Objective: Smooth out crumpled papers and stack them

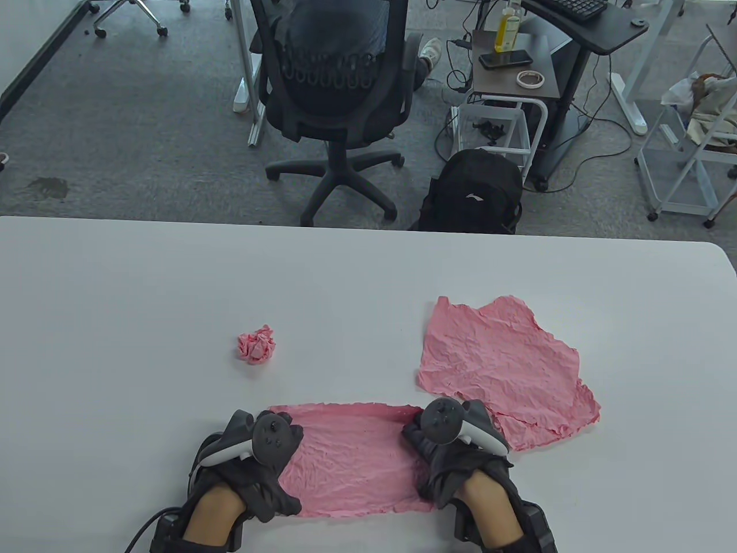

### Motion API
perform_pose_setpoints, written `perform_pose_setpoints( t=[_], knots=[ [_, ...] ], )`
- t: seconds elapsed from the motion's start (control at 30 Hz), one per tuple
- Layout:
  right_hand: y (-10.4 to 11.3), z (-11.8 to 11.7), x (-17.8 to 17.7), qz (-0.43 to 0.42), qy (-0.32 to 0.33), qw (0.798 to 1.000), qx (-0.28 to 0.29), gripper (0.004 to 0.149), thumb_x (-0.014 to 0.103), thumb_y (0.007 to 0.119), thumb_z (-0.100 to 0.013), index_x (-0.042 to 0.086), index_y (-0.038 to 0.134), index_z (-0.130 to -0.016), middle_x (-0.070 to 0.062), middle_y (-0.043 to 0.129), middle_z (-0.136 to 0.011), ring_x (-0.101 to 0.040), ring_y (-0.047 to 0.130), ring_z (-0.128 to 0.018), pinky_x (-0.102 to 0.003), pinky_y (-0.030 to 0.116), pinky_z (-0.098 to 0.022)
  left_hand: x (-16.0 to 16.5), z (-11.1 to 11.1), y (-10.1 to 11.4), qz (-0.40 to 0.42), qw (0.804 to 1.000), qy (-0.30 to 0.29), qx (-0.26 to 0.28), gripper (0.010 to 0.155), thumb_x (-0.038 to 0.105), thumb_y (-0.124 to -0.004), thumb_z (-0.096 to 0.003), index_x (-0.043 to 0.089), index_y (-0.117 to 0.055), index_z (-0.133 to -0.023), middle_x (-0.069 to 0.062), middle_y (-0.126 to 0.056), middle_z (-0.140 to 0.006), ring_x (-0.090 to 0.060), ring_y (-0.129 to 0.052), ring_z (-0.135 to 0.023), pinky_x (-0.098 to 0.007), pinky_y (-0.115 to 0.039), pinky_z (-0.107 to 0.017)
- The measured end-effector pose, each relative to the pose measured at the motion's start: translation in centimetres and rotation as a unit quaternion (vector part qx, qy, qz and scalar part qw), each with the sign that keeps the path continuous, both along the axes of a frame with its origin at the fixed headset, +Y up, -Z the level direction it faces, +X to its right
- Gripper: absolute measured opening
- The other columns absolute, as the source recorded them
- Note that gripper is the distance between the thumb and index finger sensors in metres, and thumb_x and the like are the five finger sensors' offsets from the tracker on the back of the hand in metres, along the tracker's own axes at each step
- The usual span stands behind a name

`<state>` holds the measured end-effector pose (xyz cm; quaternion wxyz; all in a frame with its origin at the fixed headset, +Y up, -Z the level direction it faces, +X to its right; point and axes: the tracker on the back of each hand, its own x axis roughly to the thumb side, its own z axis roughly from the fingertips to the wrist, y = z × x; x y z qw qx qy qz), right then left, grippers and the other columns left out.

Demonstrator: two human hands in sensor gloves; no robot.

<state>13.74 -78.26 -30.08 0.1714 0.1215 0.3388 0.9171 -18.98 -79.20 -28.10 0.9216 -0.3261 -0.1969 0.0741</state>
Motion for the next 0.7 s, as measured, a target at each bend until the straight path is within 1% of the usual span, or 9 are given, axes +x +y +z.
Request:
perform_pose_setpoints(
  t=[0.07, 0.13, 0.27, 0.3, 0.37, 0.4, 0.47, 0.53, 0.7],
  knots=[
    [0.4, 0.1, 0.0, 0.006, 0.002, 1.000, 0.013, 0.093, 0.025, 0.094, -0.037, 0.011, 0.029, -0.102, -0.013, 0.009, -0.108, -0.043, 0.007, -0.096, -0.059, 0.026, -0.066, 0.0, 0.0, 0.1, -0.001, 1.000, 0.000, 0.000, 0.115, 0.064, -0.091, -0.0303, 0.021, -0.018, -0.109, -0.010, -0.002, -0.108, -0.039, 0.001, -0.106, -0.068, -0.013, -0.072],
    [1.2, 0.4, -0.8, -0.013, 0.019, 0.998, 0.055, 0.087, 0.023, 0.092, -0.039, 0.005, 0.034, -0.101, -0.021, 0.016, -0.108, -0.050, 0.015, -0.095, -0.061, 0.032, -0.065, 0.0, 0.0, 0.0, -0.001, 1.000, 0.000, 0.001, 0.115, 0.063, -0.091, -0.0301, 0.020, -0.018, -0.109, -0.010, -0.002, -0.108, -0.039, 0.001, -0.106, -0.069, -0.014, -0.072],
    [1.7, 1.6, -5.4, -0.105, 0.100, 0.978, 0.152, 0.068, 0.025, 0.078, -0.047, 0.010, 0.043, -0.103, -0.022, 0.022, -0.109, -0.051, 0.018, -0.096, -0.062, 0.033, -0.065, 0.0, -0.1, 0.0, 0.002, 1.000, -0.001, -0.002, 0.116, 0.063, -0.091, -0.0302, 0.020, -0.018, -0.109, -0.011, -0.001, -0.108, -0.039, 0.002, -0.106, -0.068, -0.013, -0.072],
    [1.2, 2.2, -7.1, -0.111, 0.145, 0.971, 0.156, 0.064, 0.023, 0.075, -0.047, 0.014, 0.046, -0.103, -0.022, 0.023, -0.109, -0.050, 0.019, -0.096, -0.062, 0.033, -0.065, 0.1, -0.1, 0.1, 0.001, 1.000, -0.001, -0.001, 0.116, 0.063, -0.091, -0.0302, 0.020, -0.018, -0.109, -0.011, -0.002, -0.108, -0.039, 0.002, -0.106, -0.068, -0.013, -0.072],
    [0.3, 3.1, -9.2, -0.075, 0.214, 0.966, 0.125, 0.058, 0.020, 0.071, -0.047, 0.027, 0.051, -0.101, -0.019, 0.022, -0.110, -0.048, 0.019, -0.097, -0.061, 0.034, -0.066, 0.0, -0.1, 0.0, 0.000, 1.000, -0.002, 0.001, 0.116, 0.064, -0.091, -0.0302, 0.020, -0.018, -0.109, -0.011, -0.001, -0.108, -0.039, 0.002, -0.106, -0.068, -0.013, -0.072],
    [-0.5, 3.3, -9.9, -0.060, 0.245, 0.964, 0.085, 0.058, 0.018, 0.070, -0.047, 0.029, 0.050, -0.101, -0.016, 0.019, -0.110, -0.047, 0.018, -0.097, -0.060, 0.033, -0.066, 0.0, -0.1, 0.0, 0.004, 1.000, 0.000, -0.002, 0.115, 0.063, -0.091, -0.0304, 0.020, -0.018, -0.109, -0.010, -0.001, -0.108, -0.039, 0.002, -0.106, -0.068, -0.013, -0.072],
    [-0.6, 3.1, -9.4, -0.040, 0.238, 0.969, 0.055, 0.061, 0.016, 0.068, -0.048, 0.031, 0.043, -0.101, -0.010, 0.011, -0.110, -0.040, 0.007, -0.097, -0.055, 0.023, -0.066, -0.1, -0.1, 0.0, 0.004, 1.000, 0.001, -0.003, 0.115, 0.063, -0.091, -0.0303, 0.020, -0.018, -0.108, -0.010, -0.001, -0.108, -0.039, 0.003, -0.105, -0.068, -0.012, -0.072],
    [-0.6, 2.5, -8.1, -0.042, 0.186, 0.980, 0.061, 0.063, 0.012, 0.072, -0.045, 0.029, 0.047, -0.100, -0.009, 0.016, -0.110, -0.039, 0.012, -0.098, -0.054, 0.027, -0.066, 0.0, -0.1, 0.0, 0.000, 1.000, 0.001, -0.001, 0.115, 0.063, -0.091, -0.0302, 0.020, -0.018, -0.108, -0.010, -0.001, -0.108, -0.039, 0.002, -0.106, -0.068, -0.013, -0.072],
    [-0.4, 0.9, -3.9, -0.036, 0.085, 0.996, 0.013, 0.071, 0.011, 0.079, -0.043, 0.026, 0.042, -0.102, -0.006, 0.012, -0.109, -0.035, 0.007, -0.097, -0.052, 0.024, -0.066, 0.0, -0.1, 0.0, 0.002, 1.000, 0.001, -0.002, 0.115, 0.064, -0.091, -0.0302, 0.021, -0.018, -0.109, -0.010, -0.001, -0.108, -0.038, 0.002, -0.106, -0.068, -0.012, -0.072]
  ],
)
